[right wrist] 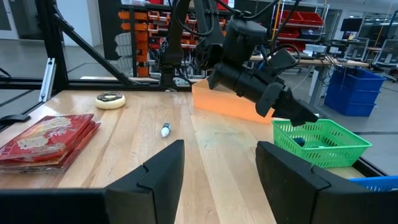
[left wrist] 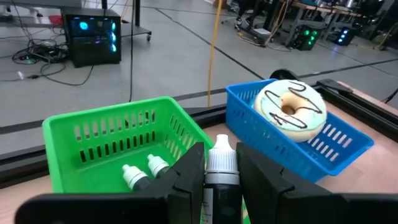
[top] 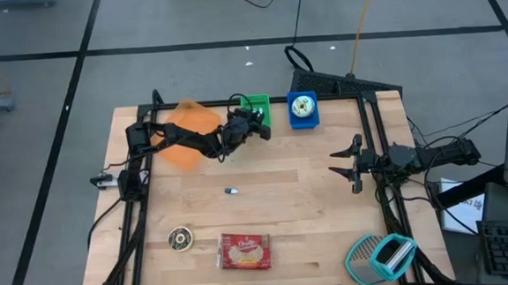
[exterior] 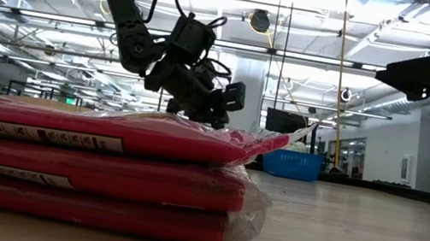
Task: Pick & Place Food Item
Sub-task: Put the black food coloring bottle into the green bin
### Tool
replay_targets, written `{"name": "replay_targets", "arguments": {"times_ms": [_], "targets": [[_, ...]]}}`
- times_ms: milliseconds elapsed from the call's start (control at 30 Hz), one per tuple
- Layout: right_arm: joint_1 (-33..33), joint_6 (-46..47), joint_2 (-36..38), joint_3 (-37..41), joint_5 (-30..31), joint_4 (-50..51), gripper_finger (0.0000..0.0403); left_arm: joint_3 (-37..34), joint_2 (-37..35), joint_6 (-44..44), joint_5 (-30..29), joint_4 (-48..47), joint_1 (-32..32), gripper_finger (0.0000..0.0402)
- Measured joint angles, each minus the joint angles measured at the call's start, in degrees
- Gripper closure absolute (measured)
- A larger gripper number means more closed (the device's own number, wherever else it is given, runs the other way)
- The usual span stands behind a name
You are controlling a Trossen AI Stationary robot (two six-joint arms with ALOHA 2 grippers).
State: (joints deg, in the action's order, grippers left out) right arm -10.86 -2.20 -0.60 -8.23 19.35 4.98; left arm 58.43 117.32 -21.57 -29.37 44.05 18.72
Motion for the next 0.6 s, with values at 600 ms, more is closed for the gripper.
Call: {"name": "replay_targets", "arguments": {"times_ms": [600], "targets": [[0.0,0.0,0.0,0.0,0.0,0.0,0.0216,0.0,0.0,-7.7,-0.6,-0.5,0.5,0.0254]]}}
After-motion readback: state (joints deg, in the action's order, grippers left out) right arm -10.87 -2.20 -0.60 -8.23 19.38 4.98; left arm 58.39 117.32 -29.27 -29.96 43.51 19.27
